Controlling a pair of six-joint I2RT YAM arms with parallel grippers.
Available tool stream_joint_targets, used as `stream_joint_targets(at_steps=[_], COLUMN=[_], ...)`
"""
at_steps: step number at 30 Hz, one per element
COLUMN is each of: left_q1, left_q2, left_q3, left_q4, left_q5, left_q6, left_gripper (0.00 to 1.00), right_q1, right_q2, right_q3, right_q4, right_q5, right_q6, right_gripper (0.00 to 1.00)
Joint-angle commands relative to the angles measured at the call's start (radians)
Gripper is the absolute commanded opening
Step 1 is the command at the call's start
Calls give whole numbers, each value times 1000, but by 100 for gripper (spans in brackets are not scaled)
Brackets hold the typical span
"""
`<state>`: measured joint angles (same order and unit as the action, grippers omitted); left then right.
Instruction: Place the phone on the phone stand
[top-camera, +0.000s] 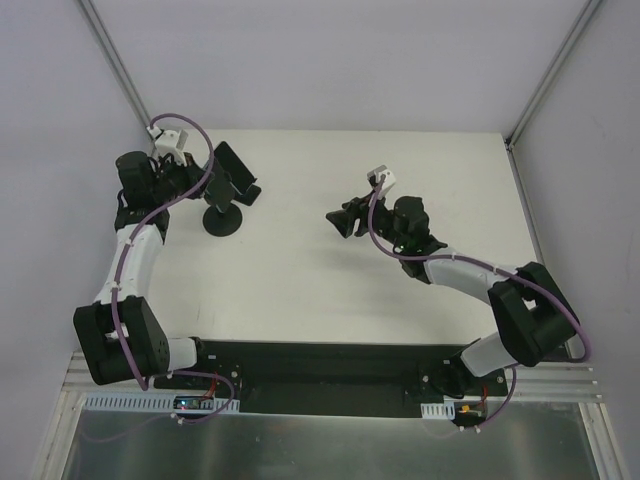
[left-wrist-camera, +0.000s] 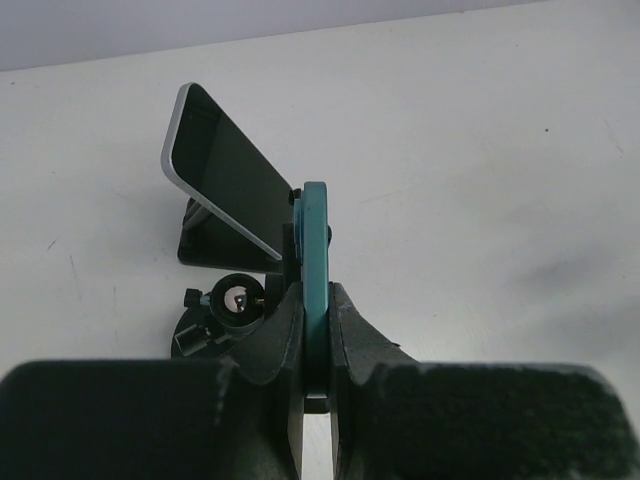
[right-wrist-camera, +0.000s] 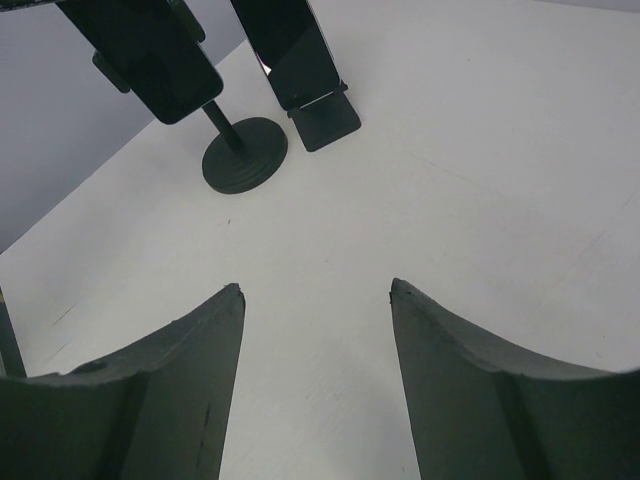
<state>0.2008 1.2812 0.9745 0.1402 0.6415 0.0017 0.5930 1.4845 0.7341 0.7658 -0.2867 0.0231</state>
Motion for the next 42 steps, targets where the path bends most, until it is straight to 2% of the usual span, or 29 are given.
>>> stream_joint_targets(at_steps=[1,16,20,27,30,31,33,34,36,37,38,42], left_q1=[35,49,65,68,69,68,69,69,69,69,68,66], left_q2=[43,102,112,135,119,112,92,81,47,32,5,-74], left_q3=[52,130,142,156,151,148,139,136,122,116,109,58], left_q4=[102,-117,-126,-129,-131,-129,-129,-129,-128,-123,-122,-93], left_q5=[159,77,109,164,159,144,129,112,89,61,44,-11], left_q6=[-57,-100,-149,-172,-170,-170,-170,-173,-175,-181,-183,-204], left_gripper=[0,0,3,1,18,32,48,61,69,91,99,99], right_q1=[-5,-9,-9,-9,-7,-9,-9,-9,-9,-9,-9,-9], right_q2=[10,19,25,25,30,30,31,30,31,31,33,34], right_q3=[53,54,60,57,60,62,62,64,64,65,67,70], right_q4=[64,67,66,66,64,63,59,56,52,46,44,35], right_q5=[-38,-65,-66,-69,-71,-69,-69,-65,-60,-57,-55,-46], right_q6=[-17,-17,-15,-14,-12,-11,-11,-11,-14,-14,-14,-14], right_gripper=[61,60,60,60,60,60,60,61,61,61,62,63])
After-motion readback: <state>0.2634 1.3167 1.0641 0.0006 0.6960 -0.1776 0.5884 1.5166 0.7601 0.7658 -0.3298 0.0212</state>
